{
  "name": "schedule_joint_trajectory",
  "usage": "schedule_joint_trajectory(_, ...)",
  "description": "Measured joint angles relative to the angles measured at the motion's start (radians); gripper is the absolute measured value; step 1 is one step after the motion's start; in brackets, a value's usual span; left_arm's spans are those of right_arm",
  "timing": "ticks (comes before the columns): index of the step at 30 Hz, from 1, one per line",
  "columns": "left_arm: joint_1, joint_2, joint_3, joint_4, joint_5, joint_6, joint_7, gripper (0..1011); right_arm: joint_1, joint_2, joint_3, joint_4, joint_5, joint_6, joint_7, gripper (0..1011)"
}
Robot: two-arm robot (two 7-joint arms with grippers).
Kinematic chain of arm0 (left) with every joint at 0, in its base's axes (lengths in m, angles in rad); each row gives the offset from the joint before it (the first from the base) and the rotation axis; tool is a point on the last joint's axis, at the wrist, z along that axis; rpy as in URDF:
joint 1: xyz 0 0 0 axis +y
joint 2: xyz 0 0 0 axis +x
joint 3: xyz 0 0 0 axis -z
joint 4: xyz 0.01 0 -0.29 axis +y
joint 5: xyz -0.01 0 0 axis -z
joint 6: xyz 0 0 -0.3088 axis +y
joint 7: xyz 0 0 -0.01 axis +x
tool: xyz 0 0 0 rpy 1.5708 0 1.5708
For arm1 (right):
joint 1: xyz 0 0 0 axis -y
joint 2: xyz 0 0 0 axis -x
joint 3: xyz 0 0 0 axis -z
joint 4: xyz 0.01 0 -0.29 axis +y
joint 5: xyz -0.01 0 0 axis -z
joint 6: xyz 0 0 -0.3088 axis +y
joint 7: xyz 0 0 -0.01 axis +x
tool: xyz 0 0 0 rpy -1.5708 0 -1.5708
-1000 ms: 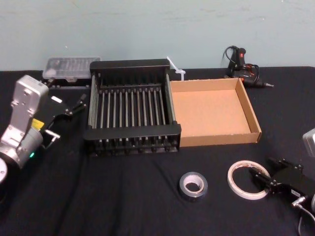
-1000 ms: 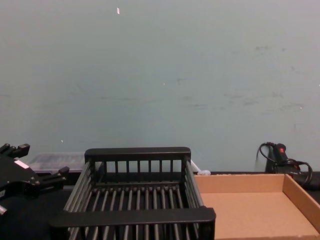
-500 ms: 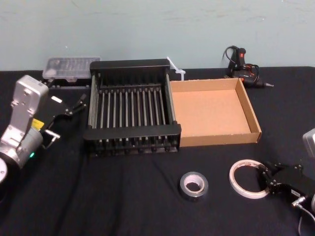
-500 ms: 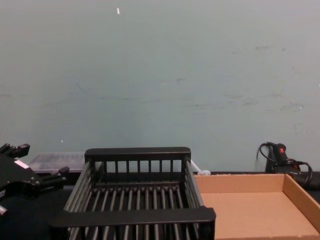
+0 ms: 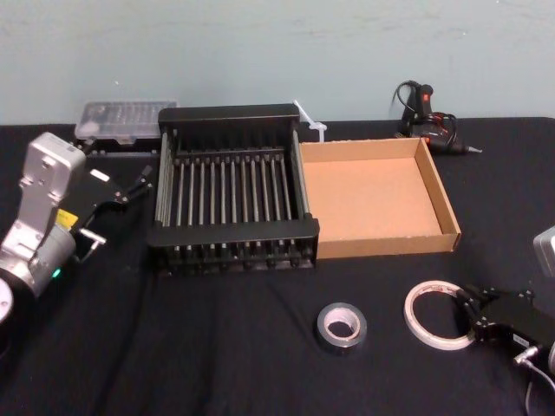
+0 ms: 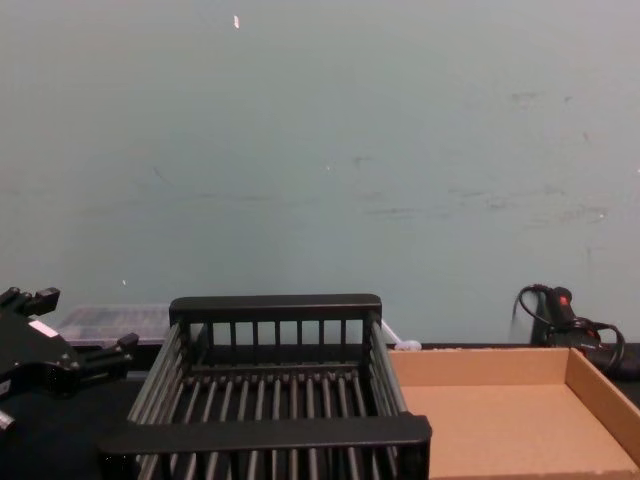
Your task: Pick up the white tape and place it into the black box , Pick up the silver tape and place it into the brown box.
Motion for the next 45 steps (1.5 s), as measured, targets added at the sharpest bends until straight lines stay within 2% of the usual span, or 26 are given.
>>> schedule_joint_trajectory(7,0.0,0.0,0.0,0.0,0.0,0.0,0.0,1001,-0.003,-0.002,0.004,0.0,-0.003,-0.008,0.005,95)
schedule_joint_trajectory(17,0.0,0.0,0.0,0.0,0.0,0.0,0.0,1001,-0.029,-0.008,0.024,-0.02,-0.04,-0.081,0.036,95)
schedule_joint_trajectory(22,0.0,0.0,0.0,0.0,0.0,0.0,0.0,1001,-0.049,-0.018,0.049,-0.034,-0.05,-0.14,0.049,95)
schedule_joint_trajectory(28,0.0,0.0,0.0,0.0,0.0,0.0,0.0,1001,-0.061,-0.046,0.094,-0.049,-0.02,-0.191,0.064,95)
schedule_joint_trajectory(35,0.0,0.0,0.0,0.0,0.0,0.0,0.0,1001,-0.039,-0.064,0.102,-0.055,-0.01,-0.184,0.065,95)
schedule_joint_trajectory(45,0.0,0.0,0.0,0.0,0.0,0.0,0.0,1001,0.06,-0.099,0.06,-0.03,-0.007,-0.131,0.064,95)
